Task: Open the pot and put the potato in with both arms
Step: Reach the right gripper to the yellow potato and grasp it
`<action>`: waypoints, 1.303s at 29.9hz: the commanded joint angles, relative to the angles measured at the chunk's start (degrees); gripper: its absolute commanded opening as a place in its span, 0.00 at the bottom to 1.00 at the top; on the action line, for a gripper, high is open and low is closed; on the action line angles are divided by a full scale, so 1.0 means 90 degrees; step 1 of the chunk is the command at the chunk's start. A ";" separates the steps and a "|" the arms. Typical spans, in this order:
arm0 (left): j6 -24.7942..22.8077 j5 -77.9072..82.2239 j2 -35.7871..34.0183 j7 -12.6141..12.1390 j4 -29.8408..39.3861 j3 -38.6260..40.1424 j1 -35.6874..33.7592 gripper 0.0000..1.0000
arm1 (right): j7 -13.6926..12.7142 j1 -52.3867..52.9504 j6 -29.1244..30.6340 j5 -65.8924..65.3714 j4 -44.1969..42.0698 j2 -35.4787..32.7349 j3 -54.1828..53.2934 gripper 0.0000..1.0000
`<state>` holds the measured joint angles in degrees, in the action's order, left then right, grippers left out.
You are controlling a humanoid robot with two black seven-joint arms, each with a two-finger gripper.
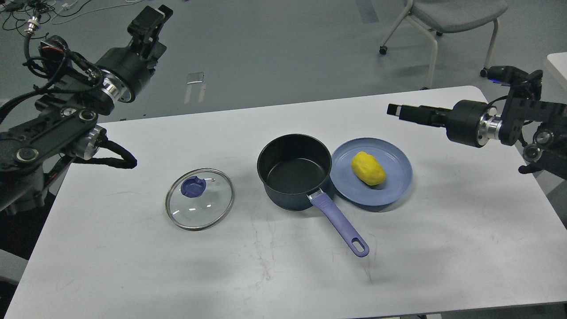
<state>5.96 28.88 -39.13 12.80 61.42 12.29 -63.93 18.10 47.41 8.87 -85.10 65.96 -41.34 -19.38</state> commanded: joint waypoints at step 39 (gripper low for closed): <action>-0.0155 -0.0836 -0.0398 -0.0514 -0.0027 0.0392 0.0648 0.98 | 0.0694 0.0201 -0.1455 -0.1277 -0.2574 0.2327 0.1948 0.56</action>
<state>4.59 21.27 -42.63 8.15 61.19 15.81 -58.20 23.85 49.15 -4.22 -96.56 42.87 -20.49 -1.98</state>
